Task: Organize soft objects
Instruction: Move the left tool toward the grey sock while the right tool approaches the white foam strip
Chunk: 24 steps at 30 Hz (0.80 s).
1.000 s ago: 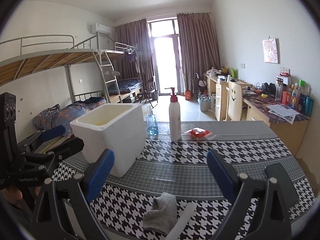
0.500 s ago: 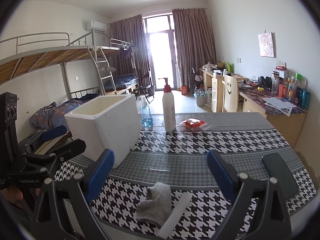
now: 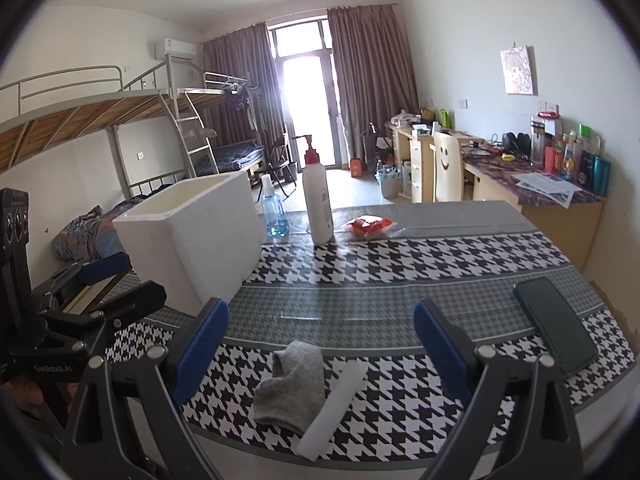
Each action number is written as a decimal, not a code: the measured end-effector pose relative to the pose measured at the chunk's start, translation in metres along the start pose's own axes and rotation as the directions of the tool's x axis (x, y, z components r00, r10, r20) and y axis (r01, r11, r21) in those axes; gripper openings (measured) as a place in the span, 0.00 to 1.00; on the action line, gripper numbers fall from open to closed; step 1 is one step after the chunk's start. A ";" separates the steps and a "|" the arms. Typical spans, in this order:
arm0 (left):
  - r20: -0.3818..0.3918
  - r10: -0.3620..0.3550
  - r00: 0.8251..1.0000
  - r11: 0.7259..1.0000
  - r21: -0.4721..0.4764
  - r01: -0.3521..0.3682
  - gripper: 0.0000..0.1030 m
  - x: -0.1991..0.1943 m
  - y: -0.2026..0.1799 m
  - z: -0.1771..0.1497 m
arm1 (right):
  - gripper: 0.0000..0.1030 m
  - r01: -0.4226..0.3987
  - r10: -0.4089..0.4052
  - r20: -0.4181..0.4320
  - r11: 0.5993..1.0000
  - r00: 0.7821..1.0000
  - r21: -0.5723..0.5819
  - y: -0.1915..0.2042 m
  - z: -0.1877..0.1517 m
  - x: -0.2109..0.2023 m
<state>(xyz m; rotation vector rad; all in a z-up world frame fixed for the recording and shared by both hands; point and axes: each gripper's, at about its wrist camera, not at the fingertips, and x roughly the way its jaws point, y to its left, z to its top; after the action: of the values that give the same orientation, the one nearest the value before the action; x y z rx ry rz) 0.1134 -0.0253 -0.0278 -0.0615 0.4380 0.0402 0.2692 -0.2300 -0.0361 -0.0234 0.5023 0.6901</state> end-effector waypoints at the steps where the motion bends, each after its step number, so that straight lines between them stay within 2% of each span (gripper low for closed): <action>1: -0.002 -0.004 1.000 1.000 0.002 0.004 0.99 0.001 -0.001 -0.001 | 0.93 0.003 -0.003 -0.002 1.000 1.000 0.000 -0.001 -0.001 0.000; 24: -0.103 -0.066 0.993 0.998 0.010 0.068 0.99 0.026 -0.017 -0.022 | 0.93 0.056 -0.054 -0.076 0.998 0.996 0.026 -0.013 -0.024 0.008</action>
<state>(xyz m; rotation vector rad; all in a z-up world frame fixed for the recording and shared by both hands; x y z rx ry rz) 0.1290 -0.0429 -0.0577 -0.0647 0.5383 -0.0322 0.2720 -0.2397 -0.0626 -0.0372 0.5814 0.6300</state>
